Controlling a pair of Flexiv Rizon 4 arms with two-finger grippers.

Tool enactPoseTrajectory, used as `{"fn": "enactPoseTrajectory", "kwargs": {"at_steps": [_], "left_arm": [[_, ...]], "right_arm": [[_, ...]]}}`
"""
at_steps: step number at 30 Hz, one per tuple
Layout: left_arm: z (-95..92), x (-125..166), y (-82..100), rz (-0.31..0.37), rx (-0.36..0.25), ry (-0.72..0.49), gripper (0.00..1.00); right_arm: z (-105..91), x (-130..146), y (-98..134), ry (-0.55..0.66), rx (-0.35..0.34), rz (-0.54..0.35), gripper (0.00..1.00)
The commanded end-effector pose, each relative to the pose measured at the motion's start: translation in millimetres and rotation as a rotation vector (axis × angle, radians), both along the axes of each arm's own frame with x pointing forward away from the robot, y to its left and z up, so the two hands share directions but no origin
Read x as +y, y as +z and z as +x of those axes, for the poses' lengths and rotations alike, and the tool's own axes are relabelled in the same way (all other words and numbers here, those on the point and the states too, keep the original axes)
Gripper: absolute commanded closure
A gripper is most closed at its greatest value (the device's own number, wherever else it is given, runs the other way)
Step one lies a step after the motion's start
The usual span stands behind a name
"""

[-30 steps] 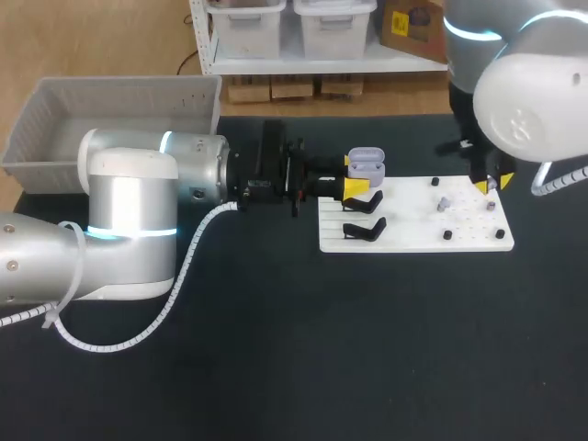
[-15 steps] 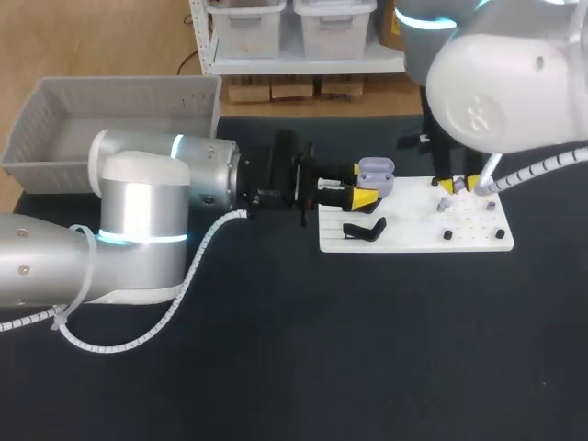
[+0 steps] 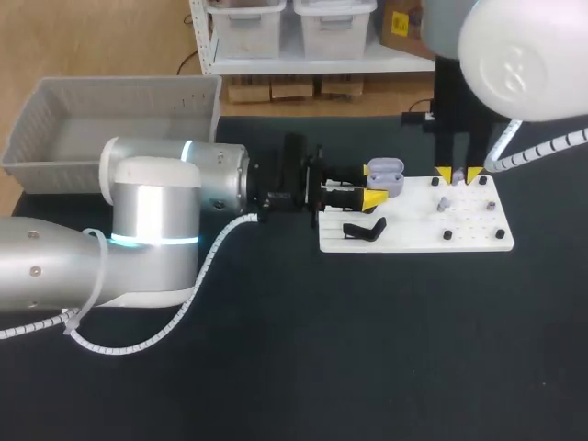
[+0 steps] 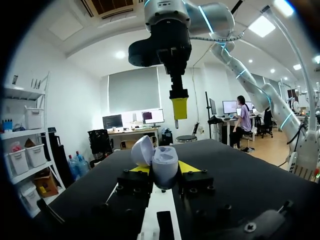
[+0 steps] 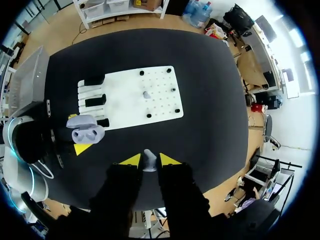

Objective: Pick up each earbud case from the left stands, insert the matching earbuds, close the lid, and place the case in the box.

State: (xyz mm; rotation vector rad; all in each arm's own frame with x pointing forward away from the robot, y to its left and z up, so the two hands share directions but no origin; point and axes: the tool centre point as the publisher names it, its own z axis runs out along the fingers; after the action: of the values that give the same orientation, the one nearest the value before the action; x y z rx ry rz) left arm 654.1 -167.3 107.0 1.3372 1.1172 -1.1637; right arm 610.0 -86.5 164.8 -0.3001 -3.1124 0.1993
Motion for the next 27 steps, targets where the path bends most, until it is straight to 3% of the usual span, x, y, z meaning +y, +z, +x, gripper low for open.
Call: {"fn": "enactPoseTrajectory", "kwargs": {"at_steps": [1,10,14,18,27], "left_arm": [[-1.6,-0.3,-0.2,-0.001,-0.002,0.006,1.0],[-1.6,-0.3,-0.2,-0.001,-0.002,0.006,1.0],[-1.6,-0.3,-0.2,-0.001,-0.002,0.006,1.0],[-1.6,-0.3,-0.2,-0.001,-0.002,0.006,1.0],[-1.6,-0.3,-0.2,-0.001,-0.002,0.006,1.0]], "right_arm": [[-0.8,-0.2,-0.2,0.0,-0.003,0.0,1.0],[-1.3,5.2,-0.1,-0.009,-0.003,0.002,1.0],[0.7,24.8,0.7,-0.144,0.021,-0.163,1.0],[4.2,35.3,4.1,-0.259,-0.002,-0.203,1.0],[21.7,54.3,0.7,-0.362,-0.03,-0.157,1.0]]}}
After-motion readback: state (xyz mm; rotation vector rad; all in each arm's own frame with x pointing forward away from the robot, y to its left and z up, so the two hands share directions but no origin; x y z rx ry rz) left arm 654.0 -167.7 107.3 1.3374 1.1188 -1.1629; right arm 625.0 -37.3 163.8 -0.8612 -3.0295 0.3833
